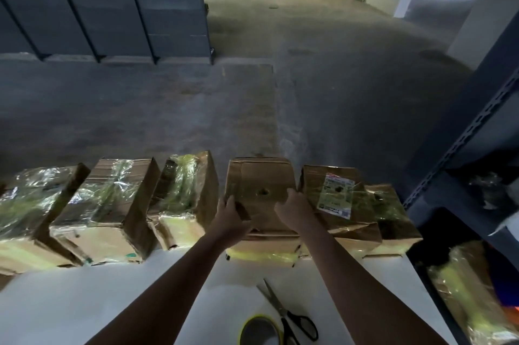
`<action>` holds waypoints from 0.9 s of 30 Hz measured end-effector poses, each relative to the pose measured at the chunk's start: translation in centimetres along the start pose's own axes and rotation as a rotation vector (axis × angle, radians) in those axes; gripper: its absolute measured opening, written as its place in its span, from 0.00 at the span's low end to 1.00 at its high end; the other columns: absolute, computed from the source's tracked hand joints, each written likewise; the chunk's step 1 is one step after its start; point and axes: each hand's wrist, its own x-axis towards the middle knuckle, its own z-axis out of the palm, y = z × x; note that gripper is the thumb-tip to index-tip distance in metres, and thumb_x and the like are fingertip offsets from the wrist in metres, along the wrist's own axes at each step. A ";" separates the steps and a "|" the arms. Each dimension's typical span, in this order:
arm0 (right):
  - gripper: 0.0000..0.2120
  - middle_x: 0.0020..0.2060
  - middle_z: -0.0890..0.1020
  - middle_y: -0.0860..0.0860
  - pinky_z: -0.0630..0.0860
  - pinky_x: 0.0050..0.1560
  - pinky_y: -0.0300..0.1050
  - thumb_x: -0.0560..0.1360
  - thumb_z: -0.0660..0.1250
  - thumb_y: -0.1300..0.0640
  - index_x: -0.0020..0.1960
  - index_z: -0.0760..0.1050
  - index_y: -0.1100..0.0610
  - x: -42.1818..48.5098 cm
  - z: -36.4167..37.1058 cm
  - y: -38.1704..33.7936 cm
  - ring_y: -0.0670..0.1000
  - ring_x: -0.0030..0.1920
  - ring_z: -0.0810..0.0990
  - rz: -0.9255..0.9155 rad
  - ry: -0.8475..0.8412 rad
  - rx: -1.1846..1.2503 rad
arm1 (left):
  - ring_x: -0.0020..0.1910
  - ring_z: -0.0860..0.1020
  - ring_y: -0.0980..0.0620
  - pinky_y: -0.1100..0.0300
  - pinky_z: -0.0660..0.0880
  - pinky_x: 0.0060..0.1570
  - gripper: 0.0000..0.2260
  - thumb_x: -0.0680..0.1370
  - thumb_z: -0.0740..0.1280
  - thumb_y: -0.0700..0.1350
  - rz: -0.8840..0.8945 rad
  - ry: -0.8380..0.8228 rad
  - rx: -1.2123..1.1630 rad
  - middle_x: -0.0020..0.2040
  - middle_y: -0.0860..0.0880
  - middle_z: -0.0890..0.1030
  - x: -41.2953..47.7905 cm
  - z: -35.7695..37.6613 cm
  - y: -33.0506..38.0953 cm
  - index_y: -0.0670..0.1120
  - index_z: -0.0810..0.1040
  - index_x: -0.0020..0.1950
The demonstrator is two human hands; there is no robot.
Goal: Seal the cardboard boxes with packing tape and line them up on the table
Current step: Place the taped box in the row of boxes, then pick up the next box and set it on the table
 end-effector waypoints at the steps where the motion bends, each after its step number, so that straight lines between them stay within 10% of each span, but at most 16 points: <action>1: 0.30 0.74 0.59 0.61 0.64 0.69 0.51 0.78 0.60 0.55 0.77 0.55 0.60 0.0 0.2 -0.1 0.60 0.73 0.61 0.004 -0.007 -0.042 | 0.57 0.73 0.47 0.49 0.76 0.58 0.32 0.65 0.71 0.57 0.016 0.008 -0.001 0.61 0.47 0.68 -0.3 -0.1 0.1 0.48 0.70 0.66; 5: 0.27 0.75 0.56 0.62 0.63 0.69 0.54 0.78 0.59 0.55 0.75 0.59 0.58 -0.2 1.2 -0.4 0.62 0.73 0.59 0.009 0.020 -0.152 | 0.52 0.78 0.46 0.45 0.80 0.51 0.31 0.59 0.66 0.58 0.023 -0.018 -0.034 0.57 0.46 0.76 1.6 -0.2 -1.9 0.51 0.73 0.61; 10: 0.24 0.72 0.62 0.60 0.63 0.69 0.55 0.78 0.58 0.53 0.72 0.64 0.59 -0.5 2.6 -2.4 0.61 0.72 0.61 -0.066 0.075 -0.232 | 0.46 0.79 0.49 0.55 0.78 0.44 0.19 0.73 0.64 0.36 0.097 0.028 -0.068 0.50 0.49 0.81 -1.1 -2.8 0.1 0.44 0.73 0.64; 18: 0.15 0.57 0.79 0.56 0.76 0.54 0.48 0.79 0.60 0.54 0.64 0.73 0.58 -2.5 7.5 -8.6 0.55 0.58 0.78 -0.419 0.059 -0.051 | 0.50 0.79 0.47 0.58 0.74 0.45 0.11 0.78 0.65 0.41 0.095 0.355 -0.045 0.54 0.43 0.82 -2.2 -7.4 -4.6 0.41 0.78 0.59; 23: 0.23 0.61 0.76 0.58 0.73 0.53 0.46 0.80 0.55 0.53 0.74 0.61 0.51 -3.2 11.6 -11.9 0.55 0.53 0.77 -0.353 -0.114 -0.131 | 0.58 0.76 0.42 0.53 0.72 0.55 0.20 0.73 0.64 0.39 -0.043 0.423 -0.013 0.60 0.42 0.78 -2.7 -11.1 -9.1 0.43 0.75 0.66; 27: 0.29 0.65 0.72 0.62 0.65 0.50 0.46 0.78 0.55 0.52 0.77 0.50 0.45 -3.3 14.2 -13.3 0.58 0.59 0.75 -0.232 -0.147 -0.054 | 0.49 0.77 0.49 0.64 0.70 0.36 0.25 0.73 0.64 0.38 -0.080 0.226 -0.187 0.60 0.47 0.79 -3.4 -12.2 -11.2 0.46 0.70 0.70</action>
